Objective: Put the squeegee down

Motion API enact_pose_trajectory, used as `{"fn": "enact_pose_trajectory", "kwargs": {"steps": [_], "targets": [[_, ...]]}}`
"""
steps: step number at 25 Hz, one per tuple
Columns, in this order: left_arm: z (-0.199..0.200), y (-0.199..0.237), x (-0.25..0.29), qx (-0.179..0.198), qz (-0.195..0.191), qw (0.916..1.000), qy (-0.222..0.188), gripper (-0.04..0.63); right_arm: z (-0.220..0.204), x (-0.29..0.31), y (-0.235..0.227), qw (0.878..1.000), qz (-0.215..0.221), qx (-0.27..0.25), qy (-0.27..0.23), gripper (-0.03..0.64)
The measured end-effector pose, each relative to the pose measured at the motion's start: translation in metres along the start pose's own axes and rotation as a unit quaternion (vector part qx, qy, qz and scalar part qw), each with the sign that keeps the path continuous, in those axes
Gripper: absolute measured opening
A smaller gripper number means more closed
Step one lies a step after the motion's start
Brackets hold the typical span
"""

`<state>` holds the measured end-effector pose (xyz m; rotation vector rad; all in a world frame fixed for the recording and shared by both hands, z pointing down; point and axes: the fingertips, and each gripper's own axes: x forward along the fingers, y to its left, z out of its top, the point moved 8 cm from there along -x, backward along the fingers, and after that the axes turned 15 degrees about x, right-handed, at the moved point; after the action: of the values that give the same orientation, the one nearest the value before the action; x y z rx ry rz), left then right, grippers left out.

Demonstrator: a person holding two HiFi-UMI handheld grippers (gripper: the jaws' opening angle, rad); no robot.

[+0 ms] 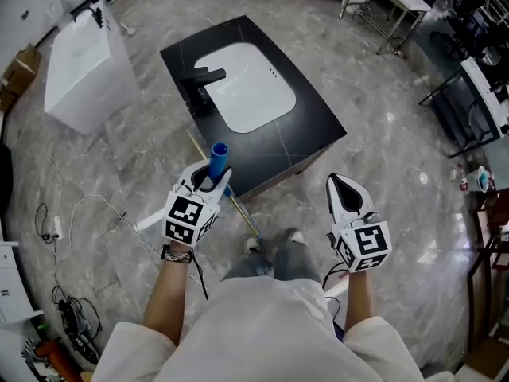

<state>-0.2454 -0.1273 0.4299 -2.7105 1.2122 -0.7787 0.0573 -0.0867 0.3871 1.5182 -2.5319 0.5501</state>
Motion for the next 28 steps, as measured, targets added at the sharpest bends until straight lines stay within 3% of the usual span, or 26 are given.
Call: {"fn": "enact_pose_trajectory", "kwargs": {"steps": [6,14,28], "targets": [[-0.010,0.019,0.050,-0.002,-0.014,0.9995,0.027,0.117,-0.006,0.038,-0.020,1.000,0.005,-0.003,0.028,0.006],[-0.022,0.018,0.127,0.043,-0.049,0.9924,0.105,0.117,-0.004,0.070,-0.069,0.998,0.007,0.035,0.046,0.006],[-0.049,0.020,0.226,0.024,-0.090,0.9825,0.161,0.117,-0.008,0.108,-0.127,0.995,-0.007,0.060,0.076,0.006]]}}
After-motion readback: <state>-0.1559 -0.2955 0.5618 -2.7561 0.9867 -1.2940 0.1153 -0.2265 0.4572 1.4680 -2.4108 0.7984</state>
